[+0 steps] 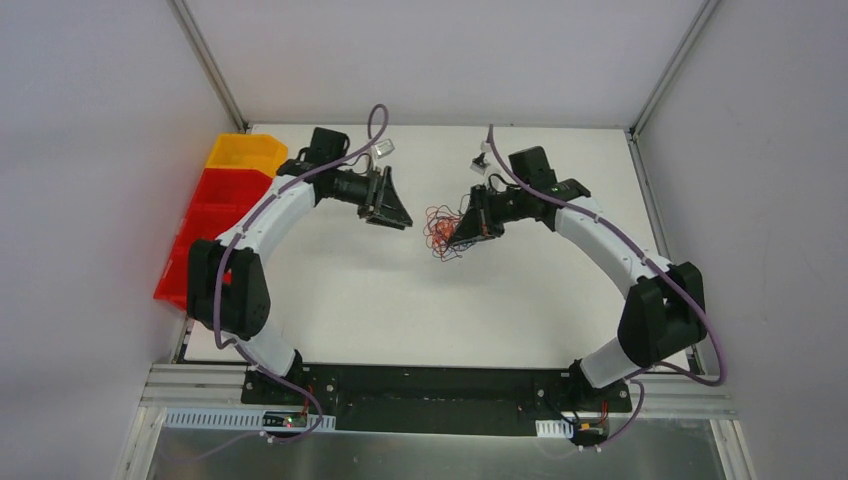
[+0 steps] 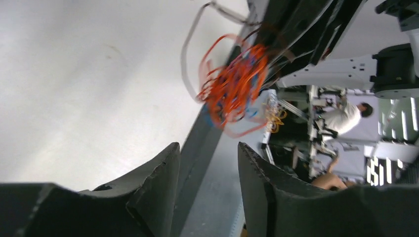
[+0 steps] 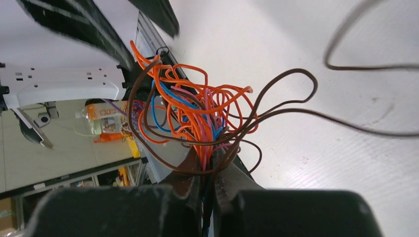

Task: Untangle the cables

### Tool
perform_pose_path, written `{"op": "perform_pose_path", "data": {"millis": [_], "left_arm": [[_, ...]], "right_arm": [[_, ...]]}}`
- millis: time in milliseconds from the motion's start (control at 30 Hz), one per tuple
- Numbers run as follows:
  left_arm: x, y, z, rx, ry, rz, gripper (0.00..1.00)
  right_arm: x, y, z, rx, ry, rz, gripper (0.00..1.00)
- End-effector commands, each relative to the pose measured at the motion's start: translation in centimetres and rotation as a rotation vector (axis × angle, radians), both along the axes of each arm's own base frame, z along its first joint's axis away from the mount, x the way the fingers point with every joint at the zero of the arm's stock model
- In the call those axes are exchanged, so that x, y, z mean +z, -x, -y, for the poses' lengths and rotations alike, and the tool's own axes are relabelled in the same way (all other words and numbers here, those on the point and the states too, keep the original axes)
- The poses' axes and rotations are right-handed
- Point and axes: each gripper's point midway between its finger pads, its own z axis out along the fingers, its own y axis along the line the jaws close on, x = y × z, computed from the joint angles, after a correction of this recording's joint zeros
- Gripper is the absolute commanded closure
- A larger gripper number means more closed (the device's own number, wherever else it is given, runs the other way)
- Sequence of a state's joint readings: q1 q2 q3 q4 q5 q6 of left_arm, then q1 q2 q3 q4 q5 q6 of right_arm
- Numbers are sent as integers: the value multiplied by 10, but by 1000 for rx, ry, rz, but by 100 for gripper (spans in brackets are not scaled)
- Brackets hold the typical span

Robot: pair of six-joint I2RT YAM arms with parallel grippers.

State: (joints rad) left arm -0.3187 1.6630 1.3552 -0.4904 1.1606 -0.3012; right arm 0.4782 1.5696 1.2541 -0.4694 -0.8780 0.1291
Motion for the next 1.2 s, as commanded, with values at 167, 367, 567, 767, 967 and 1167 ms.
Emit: {"op": "perform_pose_path", "data": {"millis": [167, 367, 567, 767, 967, 1167], "left_arm": [[19, 19, -12, 52, -56, 195, 17], [15, 24, 31, -34, -72, 223, 26], [10, 9, 19, 4, -72, 198, 98], [20, -16, -44, 193, -59, 187, 100], [26, -33, -101, 383, -94, 216, 100], [26, -60, -176, 596, -198, 248, 100]], "right_arm": [[33, 5, 16, -21, -53, 78, 100], [41, 16, 5, 39, -87, 69, 100], [38, 20, 22, 28, -69, 68, 100], [0, -15, 95, -170, 156, 107, 100], [-5, -45, 167, -361, 309, 146, 100], [-5, -53, 226, -437, 410, 175, 100]]}}
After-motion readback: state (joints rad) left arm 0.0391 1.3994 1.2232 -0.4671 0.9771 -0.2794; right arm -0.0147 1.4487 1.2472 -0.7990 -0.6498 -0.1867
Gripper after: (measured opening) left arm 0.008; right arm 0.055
